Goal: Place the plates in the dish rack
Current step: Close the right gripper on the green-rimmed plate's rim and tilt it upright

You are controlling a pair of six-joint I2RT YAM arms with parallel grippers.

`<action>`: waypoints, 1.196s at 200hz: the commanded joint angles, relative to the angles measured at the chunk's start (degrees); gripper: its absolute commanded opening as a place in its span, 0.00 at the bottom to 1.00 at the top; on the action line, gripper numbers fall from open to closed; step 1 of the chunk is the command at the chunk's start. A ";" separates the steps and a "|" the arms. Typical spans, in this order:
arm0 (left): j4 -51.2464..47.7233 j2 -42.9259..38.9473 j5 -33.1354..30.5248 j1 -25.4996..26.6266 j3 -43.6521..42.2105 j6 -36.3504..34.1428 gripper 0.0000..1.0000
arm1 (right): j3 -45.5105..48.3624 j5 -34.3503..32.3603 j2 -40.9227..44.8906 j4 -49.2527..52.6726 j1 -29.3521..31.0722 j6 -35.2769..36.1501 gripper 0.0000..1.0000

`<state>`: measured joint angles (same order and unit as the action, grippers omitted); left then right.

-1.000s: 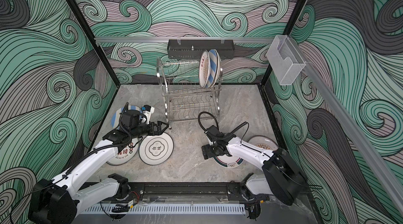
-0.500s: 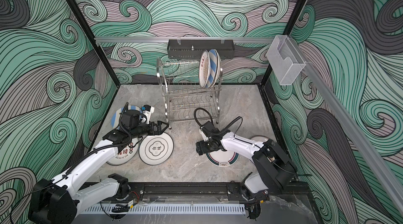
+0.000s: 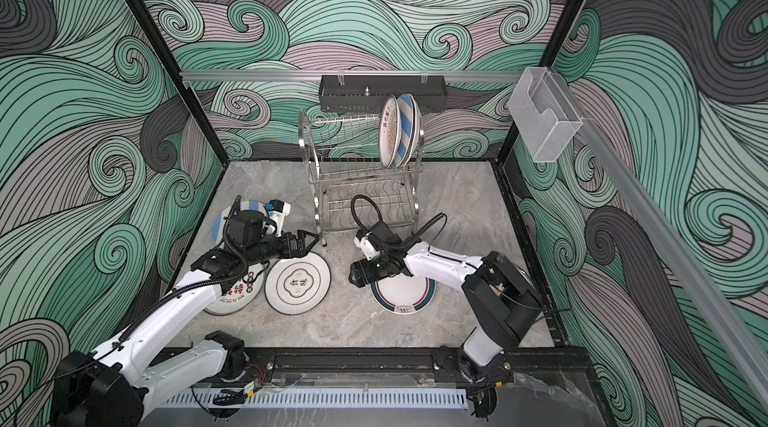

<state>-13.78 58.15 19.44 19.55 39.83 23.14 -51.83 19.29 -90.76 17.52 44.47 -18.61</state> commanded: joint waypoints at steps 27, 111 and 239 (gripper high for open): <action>-0.39 1.97 3.68 0.01 0.89 -1.75 0.99 | 2.36 -8.05 12.40 7.03 -1.18 1.59 0.84; 1.67 1.64 5.25 1.59 -4.46 -0.03 0.99 | 16.09 -15.23 37.00 23.85 -21.07 -6.20 0.88; 4.51 5.92 5.35 7.87 -5.37 1.21 0.98 | 29.74 3.77 39.10 8.19 -34.56 -13.32 0.77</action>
<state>-9.76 63.31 24.49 26.55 32.73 24.64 -24.29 15.00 -52.18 32.58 12.49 -30.26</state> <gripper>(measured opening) 0.985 0.770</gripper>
